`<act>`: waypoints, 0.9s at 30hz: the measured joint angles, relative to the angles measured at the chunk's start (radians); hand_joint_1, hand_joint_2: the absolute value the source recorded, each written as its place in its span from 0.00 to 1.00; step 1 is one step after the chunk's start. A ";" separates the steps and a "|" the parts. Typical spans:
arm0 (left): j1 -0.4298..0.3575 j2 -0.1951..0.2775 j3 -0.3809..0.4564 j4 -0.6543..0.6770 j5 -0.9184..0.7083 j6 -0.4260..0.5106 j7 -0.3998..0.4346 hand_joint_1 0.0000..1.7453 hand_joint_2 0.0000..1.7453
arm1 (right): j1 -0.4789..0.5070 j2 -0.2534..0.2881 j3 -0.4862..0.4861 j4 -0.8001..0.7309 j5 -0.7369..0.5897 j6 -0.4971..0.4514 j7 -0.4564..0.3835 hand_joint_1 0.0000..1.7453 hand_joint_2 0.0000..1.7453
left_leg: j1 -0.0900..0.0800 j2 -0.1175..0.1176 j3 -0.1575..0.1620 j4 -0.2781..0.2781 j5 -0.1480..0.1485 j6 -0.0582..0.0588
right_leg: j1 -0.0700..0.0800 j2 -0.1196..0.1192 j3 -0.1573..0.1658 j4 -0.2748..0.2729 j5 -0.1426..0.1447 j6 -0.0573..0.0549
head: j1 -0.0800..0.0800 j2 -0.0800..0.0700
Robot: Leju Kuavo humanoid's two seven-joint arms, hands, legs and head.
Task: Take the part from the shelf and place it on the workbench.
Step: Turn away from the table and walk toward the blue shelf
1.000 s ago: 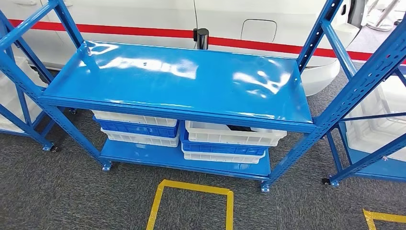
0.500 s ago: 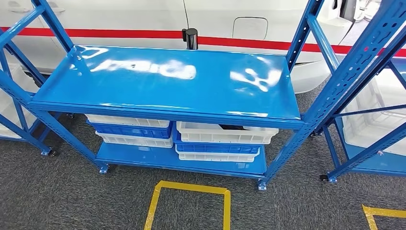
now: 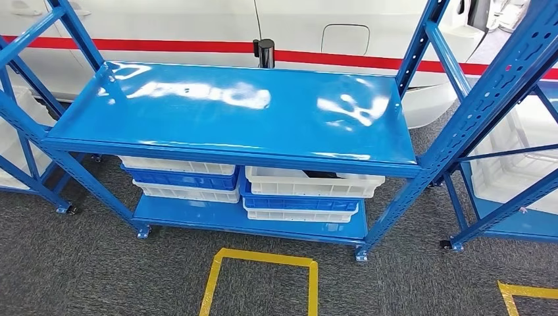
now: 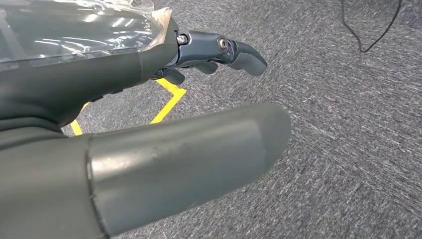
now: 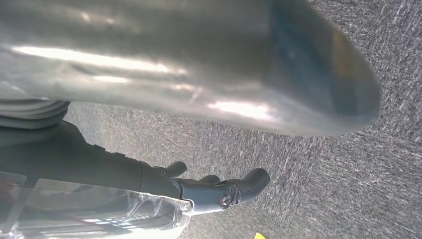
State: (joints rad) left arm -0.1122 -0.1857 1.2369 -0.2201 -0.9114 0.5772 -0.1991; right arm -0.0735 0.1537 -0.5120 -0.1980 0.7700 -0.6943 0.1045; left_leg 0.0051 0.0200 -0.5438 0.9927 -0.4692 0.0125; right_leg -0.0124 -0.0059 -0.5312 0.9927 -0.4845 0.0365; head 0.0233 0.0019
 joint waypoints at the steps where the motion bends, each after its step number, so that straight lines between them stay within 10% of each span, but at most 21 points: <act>1: 0.000 0.000 0.000 0.000 0.001 0.000 -0.001 0.00 0.00 | 0.000 0.000 0.000 0.000 0.000 0.000 0.000 0.00 0.00 | -0.001 0.000 0.000 0.000 0.000 0.000 | -0.001 0.000 0.000 0.000 0.000 0.000 | 0.000 0.000; 6: 0.000 0.001 0.000 0.000 0.000 0.000 -0.011 0.00 0.00 | 0.000 0.000 -0.002 0.000 -0.019 0.001 -0.012 0.00 0.00 | -0.004 0.000 -0.001 0.003 -0.001 0.002 | -0.008 0.000 0.001 -0.002 0.002 0.002 | 0.000 0.000; 10: -0.001 0.002 0.000 0.000 -0.005 -0.001 -0.018 0.00 0.00 | -0.001 0.004 -0.012 0.000 -0.048 0.003 -0.031 0.00 0.00 | 0.005 0.006 0.012 -0.024 0.014 0.027 | -0.012 0.003 0.002 -0.006 0.004 0.016 | 0.001 0.000; 14: -0.002 -0.001 0.000 0.000 -0.011 -0.002 -0.019 0.00 0.00 | 0.000 0.003 -0.027 0.000 -0.058 0.003 -0.039 0.00 0.00 | 0.015 0.031 0.022 -0.054 0.031 0.035 | -0.013 0.005 -0.108 0.201 -0.083 0.007 | 0.004 0.000; 16: -0.001 -0.002 0.000 0.000 -0.011 -0.002 -0.019 0.00 0.00 | 0.003 0.001 -0.032 0.000 -0.058 0.003 -0.040 0.00 0.00 | 0.020 0.046 0.020 -0.053 0.030 0.028 | -0.022 0.004 -0.144 0.264 -0.094 0.021 | 0.003 0.000; 20: -0.001 -0.002 0.000 0.000 -0.013 -0.003 -0.019 0.00 0.00 | 0.003 0.001 -0.036 0.000 -0.058 0.003 -0.040 0.00 0.00 | 0.036 0.077 0.015 -0.021 0.008 -0.016 | -0.042 -0.047 -0.042 0.053 -0.002 0.069 | 0.005 0.000; 24: -0.004 0.002 -0.001 -0.001 -0.018 -0.003 -0.020 0.00 0.00 | -0.002 0.003 -0.041 -0.001 -0.060 0.003 -0.043 0.00 0.00 | 0.040 0.103 0.021 -0.005 -0.013 -0.042 | -0.036 -0.035 -0.038 0.030 0.007 0.017 | -0.001 0.000; 27: -0.006 0.001 -0.001 0.000 -0.021 -0.003 -0.022 0.00 0.00 | -0.001 0.003 -0.050 -0.001 -0.063 0.003 -0.043 0.00 0.00 | 0.048 0.045 -0.008 0.074 -0.079 -0.046 | -0.033 -0.003 -0.042 0.032 0.014 -0.006 | -0.004 0.000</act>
State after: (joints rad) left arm -0.1185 -0.1851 1.2360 -0.2205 -0.9329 0.5741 -0.2210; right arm -0.0743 0.1564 -0.5616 -0.1991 0.7069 -0.6916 0.0620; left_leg 0.0529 0.0651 -0.5516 1.0665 -0.5486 -0.0333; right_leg -0.0454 -0.0091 -0.5735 1.0250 -0.4708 0.0303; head 0.0197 0.0019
